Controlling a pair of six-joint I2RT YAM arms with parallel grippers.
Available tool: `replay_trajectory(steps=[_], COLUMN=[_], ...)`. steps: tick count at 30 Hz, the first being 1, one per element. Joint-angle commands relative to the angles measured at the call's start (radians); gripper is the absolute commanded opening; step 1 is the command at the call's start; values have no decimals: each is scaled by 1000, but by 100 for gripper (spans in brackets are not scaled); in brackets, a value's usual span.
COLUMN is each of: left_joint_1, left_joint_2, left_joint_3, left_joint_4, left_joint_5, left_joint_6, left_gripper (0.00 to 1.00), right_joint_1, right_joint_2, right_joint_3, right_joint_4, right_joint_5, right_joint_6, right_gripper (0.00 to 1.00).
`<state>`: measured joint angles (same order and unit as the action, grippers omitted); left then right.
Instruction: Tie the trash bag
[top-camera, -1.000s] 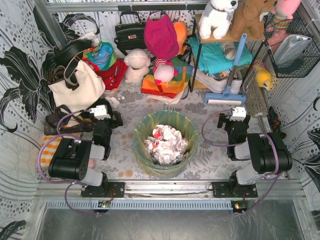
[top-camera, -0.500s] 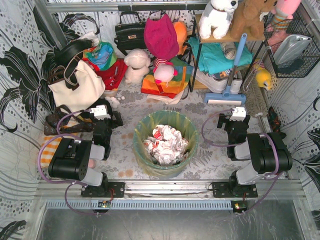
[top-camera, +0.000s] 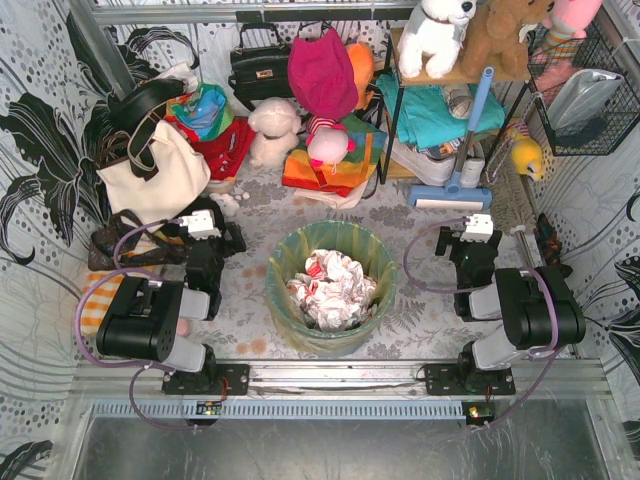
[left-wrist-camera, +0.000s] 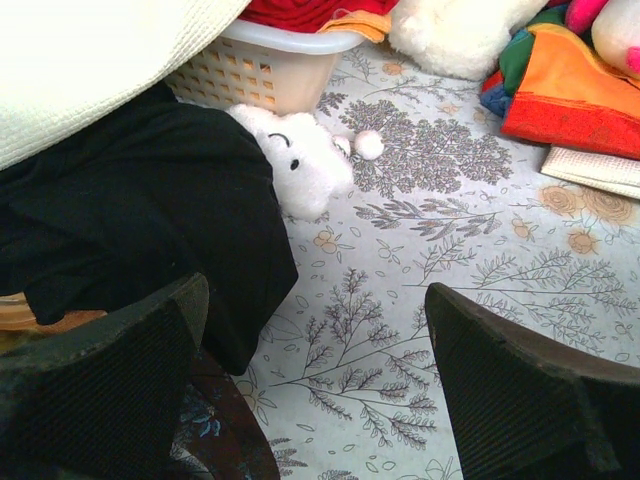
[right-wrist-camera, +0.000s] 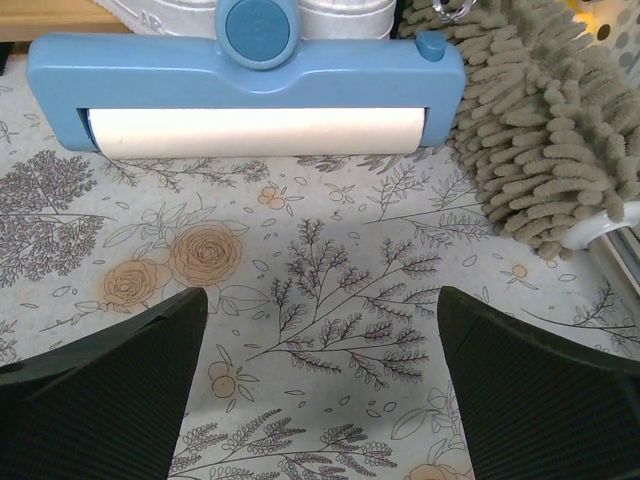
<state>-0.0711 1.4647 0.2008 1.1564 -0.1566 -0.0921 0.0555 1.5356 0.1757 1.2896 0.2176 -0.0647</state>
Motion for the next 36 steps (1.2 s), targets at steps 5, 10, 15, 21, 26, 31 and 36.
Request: replay_trajectory(steps=[5,10,15,21,26,31,36], left_joint_1=[-12,-15,-13,-10,-11,-10,-12], left_joint_2=[-107,-220,-343,-394,-424,-442,-450], left_joint_3=[169,224,292,444,581,754,926], left_joint_4=[-319,-519,-677,-966,-1166,-1426,-1690], left_joint_5=[-155,-235,-265,-257,-162,-62,126], left_joint_6=[-24,-75,-141,-288,-271,-284,-314], left_gripper=[98,98,98,98,98,98,98], right_joint_1=[-6,-6,-6,-6,-6,-6,-6], right_joint_2=[-141,-204,-331,-528,-669,-757,-761], right_joint_3=[52,190,199,322,497,693,913], right_joint_4=[-176,-486,-604,-925,-1234,-1499,-1753], right_joint_5=[98,148,116,47,4,-159,-272], right_joint_6=[37,66,132,199,246,333,467], right_gripper=[97,97,97,97,97,98,90])
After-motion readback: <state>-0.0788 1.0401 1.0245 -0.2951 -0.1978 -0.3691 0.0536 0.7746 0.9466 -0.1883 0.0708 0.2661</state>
